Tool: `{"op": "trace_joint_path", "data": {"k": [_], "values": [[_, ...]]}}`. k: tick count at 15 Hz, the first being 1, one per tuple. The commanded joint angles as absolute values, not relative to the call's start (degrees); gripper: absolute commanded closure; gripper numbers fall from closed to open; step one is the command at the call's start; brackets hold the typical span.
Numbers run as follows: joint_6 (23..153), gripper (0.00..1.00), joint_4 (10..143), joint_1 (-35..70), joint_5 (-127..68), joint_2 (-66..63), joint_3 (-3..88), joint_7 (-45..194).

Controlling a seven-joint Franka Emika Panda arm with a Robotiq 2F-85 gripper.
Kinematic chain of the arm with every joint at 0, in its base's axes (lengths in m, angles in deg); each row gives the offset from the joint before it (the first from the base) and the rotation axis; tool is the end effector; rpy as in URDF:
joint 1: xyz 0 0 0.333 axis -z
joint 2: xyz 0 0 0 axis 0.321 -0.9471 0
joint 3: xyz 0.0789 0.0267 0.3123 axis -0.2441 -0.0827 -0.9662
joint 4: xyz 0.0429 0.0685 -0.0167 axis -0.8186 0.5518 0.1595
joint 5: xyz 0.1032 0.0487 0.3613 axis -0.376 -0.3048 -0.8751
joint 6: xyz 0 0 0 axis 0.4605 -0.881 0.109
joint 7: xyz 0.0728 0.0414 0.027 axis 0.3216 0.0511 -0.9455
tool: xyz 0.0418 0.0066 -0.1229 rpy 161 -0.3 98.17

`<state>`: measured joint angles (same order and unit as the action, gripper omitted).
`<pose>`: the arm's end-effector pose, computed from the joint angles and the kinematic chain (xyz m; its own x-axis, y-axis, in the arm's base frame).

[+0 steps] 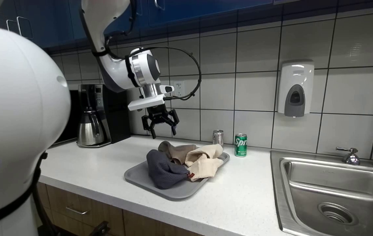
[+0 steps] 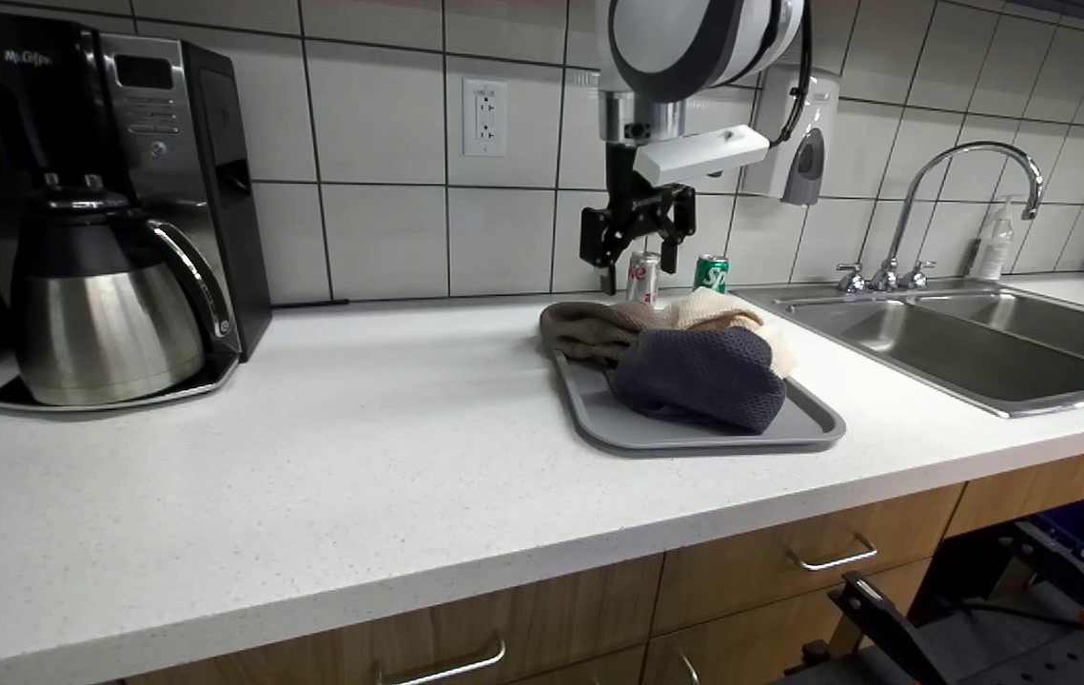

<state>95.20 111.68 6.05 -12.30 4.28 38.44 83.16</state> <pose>0.5334 0.1138 0.2913 0.9642 0.2526 0.0813 0.2304 -0.9489 0.2156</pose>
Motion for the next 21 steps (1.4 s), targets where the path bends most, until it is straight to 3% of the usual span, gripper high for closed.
{"op": "trace_joint_path", "data": {"k": [1,21], "values": [[97.54,0.0,118.97,8.92,-13.06,10.87,37.36,80.01],[98.68,0.0,136.43,14.47,-29.04,29.06,40.82,52.03]]}}
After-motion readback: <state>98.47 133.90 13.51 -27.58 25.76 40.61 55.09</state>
